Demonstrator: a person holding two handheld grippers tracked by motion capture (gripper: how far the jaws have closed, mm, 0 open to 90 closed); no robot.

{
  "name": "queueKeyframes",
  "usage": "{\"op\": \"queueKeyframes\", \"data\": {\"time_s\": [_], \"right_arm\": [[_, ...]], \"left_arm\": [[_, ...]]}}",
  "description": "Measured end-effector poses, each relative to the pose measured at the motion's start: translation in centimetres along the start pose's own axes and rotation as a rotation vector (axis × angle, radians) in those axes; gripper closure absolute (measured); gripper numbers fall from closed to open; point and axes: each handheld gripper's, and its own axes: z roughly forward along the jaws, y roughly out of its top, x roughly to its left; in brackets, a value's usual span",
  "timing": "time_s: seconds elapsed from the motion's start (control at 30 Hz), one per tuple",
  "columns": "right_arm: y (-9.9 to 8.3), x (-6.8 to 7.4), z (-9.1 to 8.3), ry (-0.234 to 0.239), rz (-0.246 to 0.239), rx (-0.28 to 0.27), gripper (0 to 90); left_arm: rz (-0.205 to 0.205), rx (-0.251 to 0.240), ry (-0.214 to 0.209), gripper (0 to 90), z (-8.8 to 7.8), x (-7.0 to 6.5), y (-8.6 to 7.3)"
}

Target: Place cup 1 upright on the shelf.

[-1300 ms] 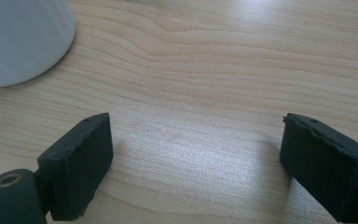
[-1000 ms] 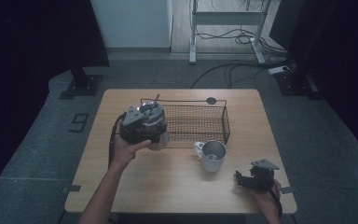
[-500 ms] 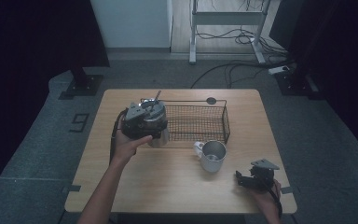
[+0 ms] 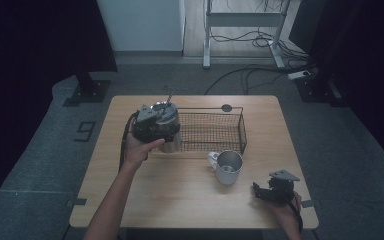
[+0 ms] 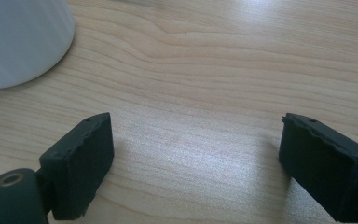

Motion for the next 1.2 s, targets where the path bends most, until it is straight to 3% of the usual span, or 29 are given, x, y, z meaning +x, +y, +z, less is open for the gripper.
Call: {"op": "queueKeyframes", "data": {"time_s": [0.5, 1.2], "right_arm": [[0.0, 0.0, 0.0, -0.002, 0.002, -0.001, 10.6], [0.0, 0.0, -0.1, -0.004, 0.003, -0.001, 11.3]], "left_arm": [[0.005, 0.012, -0.003, 3.9, 1.5, -0.2, 1.0], [-0.011, 0.02, 0.012, 3.9, 2.9, 0.7, 1.9]]}}
